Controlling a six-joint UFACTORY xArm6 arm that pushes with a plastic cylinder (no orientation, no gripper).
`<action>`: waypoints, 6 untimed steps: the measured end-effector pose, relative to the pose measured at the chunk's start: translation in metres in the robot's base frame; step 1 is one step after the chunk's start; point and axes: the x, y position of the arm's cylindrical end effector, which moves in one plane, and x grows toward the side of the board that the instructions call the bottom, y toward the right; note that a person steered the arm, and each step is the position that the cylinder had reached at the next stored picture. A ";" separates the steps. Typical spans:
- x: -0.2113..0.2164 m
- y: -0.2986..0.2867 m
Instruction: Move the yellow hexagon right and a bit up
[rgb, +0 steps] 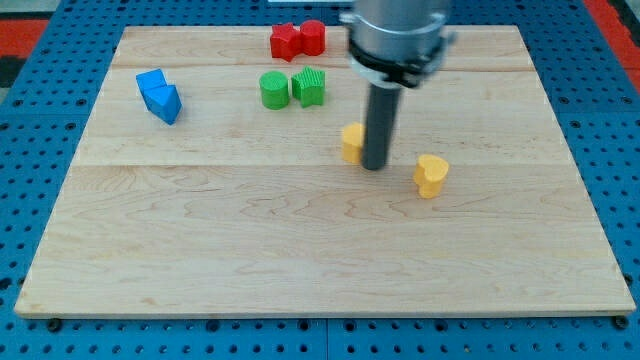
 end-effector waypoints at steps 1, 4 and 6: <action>-0.022 -0.033; -0.034 -0.066; -0.051 -0.014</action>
